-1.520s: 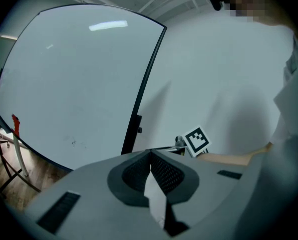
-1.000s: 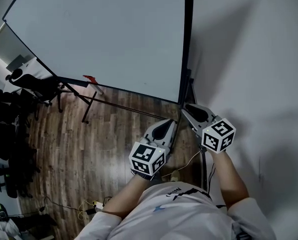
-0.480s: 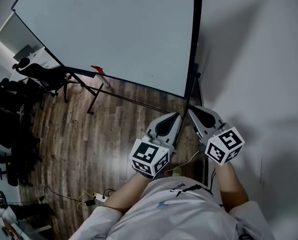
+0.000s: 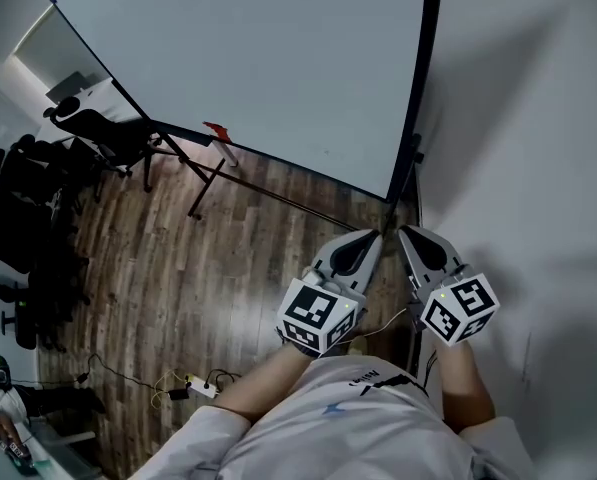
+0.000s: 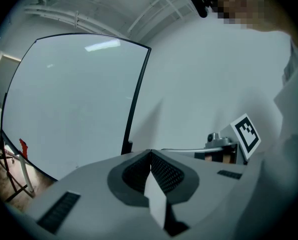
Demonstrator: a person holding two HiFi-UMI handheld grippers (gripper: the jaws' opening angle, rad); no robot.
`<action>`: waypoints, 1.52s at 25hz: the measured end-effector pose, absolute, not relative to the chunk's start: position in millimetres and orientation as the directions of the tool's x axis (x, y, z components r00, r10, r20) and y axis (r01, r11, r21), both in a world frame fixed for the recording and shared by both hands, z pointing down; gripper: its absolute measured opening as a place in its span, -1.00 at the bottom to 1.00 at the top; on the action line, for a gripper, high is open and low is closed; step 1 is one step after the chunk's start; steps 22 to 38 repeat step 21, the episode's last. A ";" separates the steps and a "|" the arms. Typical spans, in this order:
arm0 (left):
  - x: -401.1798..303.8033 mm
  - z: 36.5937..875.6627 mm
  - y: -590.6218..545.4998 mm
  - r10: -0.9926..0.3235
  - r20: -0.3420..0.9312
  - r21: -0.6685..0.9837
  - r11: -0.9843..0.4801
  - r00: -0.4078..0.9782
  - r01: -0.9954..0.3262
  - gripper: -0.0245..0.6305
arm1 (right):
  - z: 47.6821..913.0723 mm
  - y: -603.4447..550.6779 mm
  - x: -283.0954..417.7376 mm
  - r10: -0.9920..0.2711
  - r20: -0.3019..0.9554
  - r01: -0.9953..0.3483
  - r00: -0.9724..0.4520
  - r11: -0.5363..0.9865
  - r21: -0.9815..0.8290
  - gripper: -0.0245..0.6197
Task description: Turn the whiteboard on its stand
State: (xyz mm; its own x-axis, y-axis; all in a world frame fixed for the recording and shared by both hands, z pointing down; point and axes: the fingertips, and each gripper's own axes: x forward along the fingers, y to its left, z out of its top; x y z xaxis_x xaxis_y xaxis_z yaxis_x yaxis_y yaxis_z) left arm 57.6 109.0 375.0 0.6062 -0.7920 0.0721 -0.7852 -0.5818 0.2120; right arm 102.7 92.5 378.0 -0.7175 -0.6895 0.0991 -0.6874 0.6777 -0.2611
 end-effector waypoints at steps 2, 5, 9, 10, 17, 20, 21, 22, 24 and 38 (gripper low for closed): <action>56.7 379.0 106.2 -0.793 0.076 0.212 -0.580 0.605 -0.787 -0.89 | 380.3 89.5 99.8 -0.686 0.099 -0.684 -0.721 0.682 -0.259 -0.88; 55.0 379.9 104.7 -0.794 0.079 0.213 -0.577 0.602 -0.789 -0.89 | 379.8 87.8 97.2 -0.683 0.098 -0.682 -0.724 0.686 -0.255 -0.88; 55.8 377.7 108.1 -0.798 0.080 0.214 -0.572 0.598 -0.792 -0.89 | 375.7 91.6 100.2 -0.685 0.096 -0.684 -0.722 0.686 -0.250 -0.88; 55.6 377.3 109.0 -0.798 0.080 0.213 -0.571 0.597 -0.792 -0.89 | 374.6 92.6 100.3 -0.686 0.097 -0.685 -0.721 0.685 -0.248 -0.88; 54.3 379.8 104.0 -0.800 0.084 0.216 -0.568 0.595 -0.794 -0.89 | 377.0 86.6 99.4 -0.686 0.099 -0.685 -0.721 0.684 -0.251 -0.88; 55.3 378.9 105.5 -0.801 0.085 0.218 -0.566 0.593 -0.795 -0.89 | 377.3 87.9 100.6 -0.684 0.096 -0.682 -0.724 0.686 -0.253 -0.88; 55.7 378.7 106.1 -0.801 0.085 0.219 -0.565 0.593 -0.795 -0.89 | 377.8 88.4 101.2 -0.683 0.095 -0.681 -0.724 0.687 -0.254 -0.88; 55.7 378.7 106.1 -0.801 0.085 0.219 -0.565 0.593 -0.795 -0.89 | 377.8 88.4 101.2 -0.683 0.095 -0.681 -0.724 0.687 -0.254 -0.88; 55.7 378.7 106.1 -0.801 0.085 0.219 -0.565 0.593 -0.795 -0.89 | 377.8 88.4 101.2 -0.683 0.095 -0.681 -0.724 0.687 -0.254 -0.88; 55.7 378.7 106.1 -0.801 0.085 0.219 -0.565 0.593 -0.795 -0.89 | 377.8 88.4 101.2 -0.683 0.095 -0.681 -0.724 0.687 -0.254 -0.88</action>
